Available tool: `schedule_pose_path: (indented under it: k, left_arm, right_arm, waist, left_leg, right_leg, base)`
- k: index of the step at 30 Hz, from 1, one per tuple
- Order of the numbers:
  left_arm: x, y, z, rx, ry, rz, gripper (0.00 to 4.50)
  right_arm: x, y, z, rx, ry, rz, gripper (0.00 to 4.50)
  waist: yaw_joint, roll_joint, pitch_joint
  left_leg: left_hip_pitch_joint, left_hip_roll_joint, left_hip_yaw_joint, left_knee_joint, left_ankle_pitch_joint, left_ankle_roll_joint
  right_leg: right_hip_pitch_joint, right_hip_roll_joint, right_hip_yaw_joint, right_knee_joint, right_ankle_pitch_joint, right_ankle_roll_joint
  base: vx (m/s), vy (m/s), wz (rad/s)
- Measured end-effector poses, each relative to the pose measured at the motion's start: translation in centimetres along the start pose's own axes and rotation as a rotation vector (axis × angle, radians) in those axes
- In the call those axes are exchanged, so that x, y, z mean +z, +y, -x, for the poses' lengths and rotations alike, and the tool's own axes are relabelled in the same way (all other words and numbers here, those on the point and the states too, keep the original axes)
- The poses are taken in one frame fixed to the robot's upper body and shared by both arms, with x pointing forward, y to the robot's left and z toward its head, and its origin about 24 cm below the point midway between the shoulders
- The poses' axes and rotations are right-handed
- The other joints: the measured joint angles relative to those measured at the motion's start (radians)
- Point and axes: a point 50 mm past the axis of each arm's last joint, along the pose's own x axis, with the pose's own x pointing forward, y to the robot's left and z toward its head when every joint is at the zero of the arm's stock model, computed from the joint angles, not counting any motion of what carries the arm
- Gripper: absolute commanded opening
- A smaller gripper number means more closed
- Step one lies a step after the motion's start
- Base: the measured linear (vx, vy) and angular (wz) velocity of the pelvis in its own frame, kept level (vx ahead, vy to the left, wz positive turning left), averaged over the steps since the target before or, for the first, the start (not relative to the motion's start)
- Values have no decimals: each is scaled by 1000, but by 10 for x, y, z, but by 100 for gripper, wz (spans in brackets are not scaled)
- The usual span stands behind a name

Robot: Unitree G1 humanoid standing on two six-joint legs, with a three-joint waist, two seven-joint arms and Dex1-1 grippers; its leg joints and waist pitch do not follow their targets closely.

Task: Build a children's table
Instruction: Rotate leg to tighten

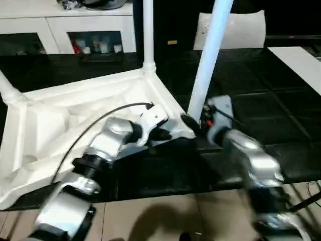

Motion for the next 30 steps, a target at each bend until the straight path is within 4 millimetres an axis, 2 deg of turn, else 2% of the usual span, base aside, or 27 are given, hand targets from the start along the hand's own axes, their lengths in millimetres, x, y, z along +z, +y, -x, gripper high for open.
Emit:
schedule_pose_path:
  k: [3, 7, 12, 18, 22, 27, 30]
  left_arm:
    - [-2, -1, 7, -75, 9, -56, 0]
    - [-4, -5, 12, -181, 25, -142, 0]
    - [-11, -8, 21, -309, 64, -202, 0]
    - [-12, -11, 24, -415, 67, -246, 0]
    - [-13, -13, 27, -469, 75, -270, 0]
    - [-14, -14, 28, -509, 79, -283, 0]
    - [-14, -15, 29, -517, 79, -288, 0]
  right_arm:
    - [3, -5, 18, 118, 34, 61, 412]
    - [6, -9, 31, 243, 77, 116, 448]
    - [6, -8, 39, 388, 126, 173, 448]
    - [1, -1, 40, 563, 170, 200, 448]
    - [3, 2, 39, 644, 185, 225, 403]
    - [-1, 5, 35, 712, 205, 234, 385]
    - [-3, 5, 33, 727, 214, 228, 353]
  waist:
    - [9, 0, 0]
    - [25, 0, 0]
    - [57, 0, 0]
    - [71, -1, 0]
    - [79, -1, 0]
    - [83, -2, 0]
    - [82, -2, 1]
  left_leg:
    - [1, 0, 0, 1, 0, 0]
    - [1, 0, 0, 4, -1, -2]
    - [2, 0, 0, 6, -2, -4]
    - [1, 0, 0, 6, -2, -4]
    - [2, 0, 0, 6, -2, -4]
    - [1, 0, 0, 7, -2, -4]
    - [1, 0, 0, 7, -2, -4]
  right_leg:
    - [1, 0, 0, 1, 0, 0]
    - [2, -1, 0, 3, 0, 0]
    - [3, -2, 0, 4, 0, 0]
    - [3, -2, 0, 5, 0, 0]
    - [3, -2, -1, 5, 0, 0]
    - [3, -3, 0, 5, 0, 0]
    - [3, -3, 0, 6, 0, 0]
  base:
    - [0, 0, 0]
    - [0, 0, 0]
    - [0, 0, 0]
    - [0, 0, 0]
    - [0, 0, 0]
    - [0, 0, 0]
    - [0, 0, 0]
